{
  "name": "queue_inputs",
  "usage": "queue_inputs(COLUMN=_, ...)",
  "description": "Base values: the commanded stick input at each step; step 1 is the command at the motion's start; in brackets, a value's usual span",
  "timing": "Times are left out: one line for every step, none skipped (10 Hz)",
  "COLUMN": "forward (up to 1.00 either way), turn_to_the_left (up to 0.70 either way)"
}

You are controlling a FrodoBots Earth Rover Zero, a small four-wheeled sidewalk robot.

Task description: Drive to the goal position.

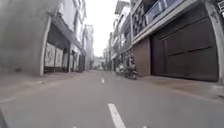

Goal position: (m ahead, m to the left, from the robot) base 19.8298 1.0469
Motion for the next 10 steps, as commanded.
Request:
queue_inputs(forward=0.85, turn_to_the_left=0.00)
queue_inputs(forward=0.85, turn_to_the_left=0.00)
queue_inputs(forward=0.85, turn_to_the_left=0.00)
queue_inputs(forward=0.85, turn_to_the_left=0.00)
queue_inputs(forward=0.85, turn_to_the_left=0.00)
queue_inputs(forward=0.85, turn_to_the_left=0.00)
queue_inputs(forward=0.85, turn_to_the_left=0.00)
queue_inputs(forward=0.85, turn_to_the_left=0.00)
queue_inputs(forward=0.85, turn_to_the_left=0.00)
queue_inputs(forward=0.85, turn_to_the_left=0.00)
